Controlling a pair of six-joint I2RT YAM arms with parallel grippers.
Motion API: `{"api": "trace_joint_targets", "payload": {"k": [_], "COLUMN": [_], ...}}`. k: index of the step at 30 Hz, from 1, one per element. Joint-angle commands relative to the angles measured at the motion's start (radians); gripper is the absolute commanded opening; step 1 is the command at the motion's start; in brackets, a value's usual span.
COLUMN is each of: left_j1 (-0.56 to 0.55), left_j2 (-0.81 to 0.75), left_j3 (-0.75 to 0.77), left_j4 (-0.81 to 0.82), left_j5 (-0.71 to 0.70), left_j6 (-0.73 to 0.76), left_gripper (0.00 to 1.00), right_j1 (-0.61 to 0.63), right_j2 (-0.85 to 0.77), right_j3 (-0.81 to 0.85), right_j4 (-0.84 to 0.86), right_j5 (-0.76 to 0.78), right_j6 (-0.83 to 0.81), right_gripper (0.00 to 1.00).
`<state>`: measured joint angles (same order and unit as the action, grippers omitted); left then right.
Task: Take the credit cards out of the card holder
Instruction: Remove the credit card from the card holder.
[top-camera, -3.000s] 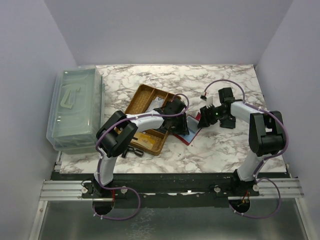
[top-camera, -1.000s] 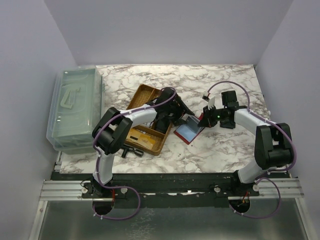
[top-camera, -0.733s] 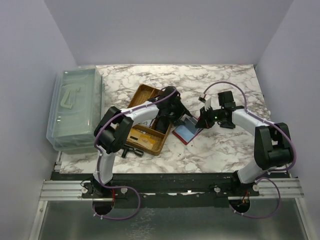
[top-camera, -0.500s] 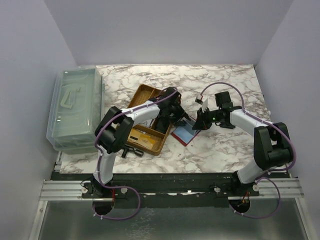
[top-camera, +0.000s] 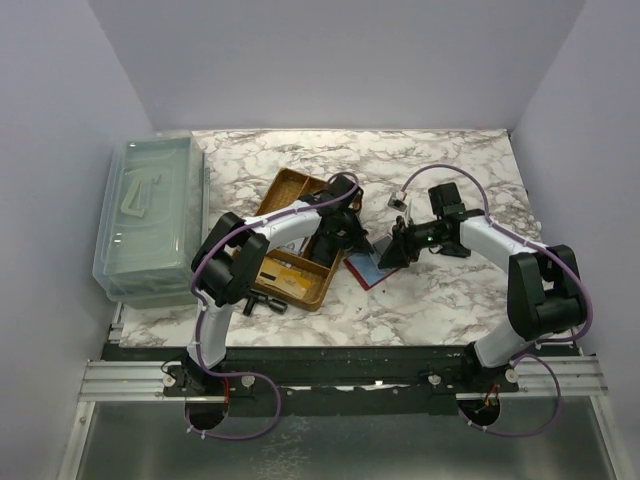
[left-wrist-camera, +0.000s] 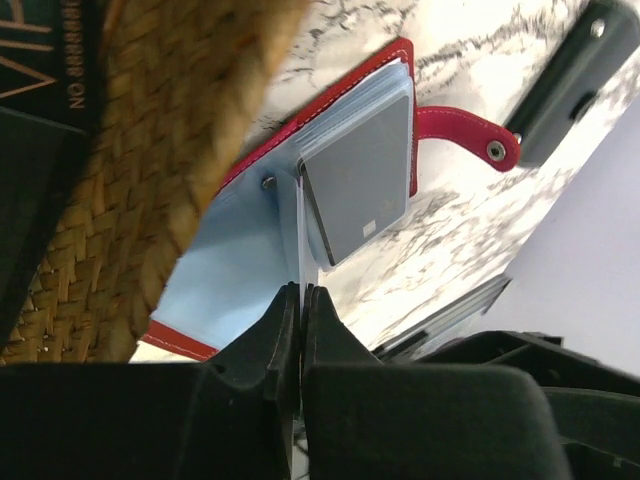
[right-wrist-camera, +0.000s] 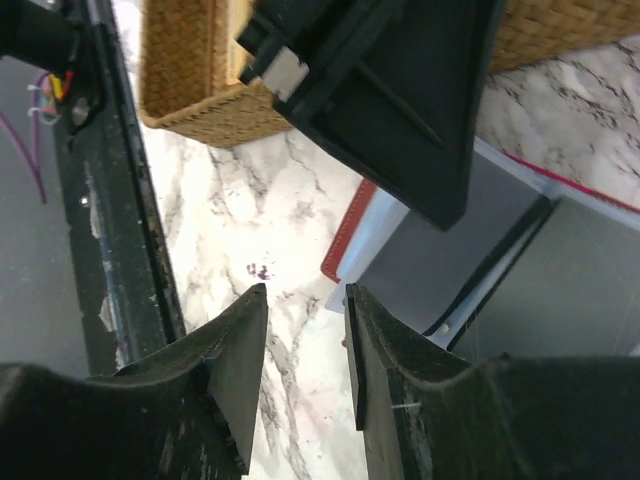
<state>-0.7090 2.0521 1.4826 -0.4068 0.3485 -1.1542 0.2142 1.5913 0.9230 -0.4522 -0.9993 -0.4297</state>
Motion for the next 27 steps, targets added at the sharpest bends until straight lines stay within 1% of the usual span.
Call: {"api": "trace_joint_targets", "payload": {"k": [1, 5, 8, 12, 15, 17, 20, 23, 27], "left_j1": [-0.001, -0.005, -0.009, -0.012, -0.012, -0.012, -0.011, -0.01, -0.01], "left_j2": [-0.018, -0.021, -0.061, -0.158, -0.213, -0.231, -0.252, -0.275, -0.302], "left_j3": [-0.005, -0.02, -0.054, -0.165, -0.268, -0.307, -0.338, -0.36, -0.379], "left_j4": [0.048, 0.06, 0.097, 0.272, 0.438, 0.499, 0.549, 0.585, 0.635], "left_j5": [0.095, 0.094, 0.086, 0.115, 0.166, 0.19, 0.213, 0.232, 0.259], "left_j6": [0.242, 0.419, 0.529, 0.63, 0.65, 0.639, 0.627, 0.624, 0.613], "left_gripper": [0.0, 0.0, 0.0, 0.0, 0.0, 0.0, 0.0, 0.0, 0.0], "right_j1": [-0.032, -0.101, -0.113, -0.116, -0.12, -0.122, -0.132, -0.17, -0.199], "right_j2": [0.002, 0.006, 0.014, 0.028, 0.052, 0.066, 0.074, 0.071, 0.07], "right_j3": [0.043, 0.041, 0.018, -0.023, -0.036, -0.035, -0.031, -0.021, -0.006], "right_j4": [-0.053, 0.028, 0.087, 0.163, 0.188, 0.197, 0.198, 0.188, 0.144], "right_j5": [-0.142, -0.158, -0.15, -0.191, -0.231, -0.246, -0.254, -0.29, -0.314], "right_j6": [0.014, 0.16, 0.237, 0.311, 0.335, 0.342, 0.344, 0.339, 0.298], "right_gripper": [0.43, 0.42, 0.41, 0.41, 0.4, 0.4, 0.4, 0.41, 0.41]}}
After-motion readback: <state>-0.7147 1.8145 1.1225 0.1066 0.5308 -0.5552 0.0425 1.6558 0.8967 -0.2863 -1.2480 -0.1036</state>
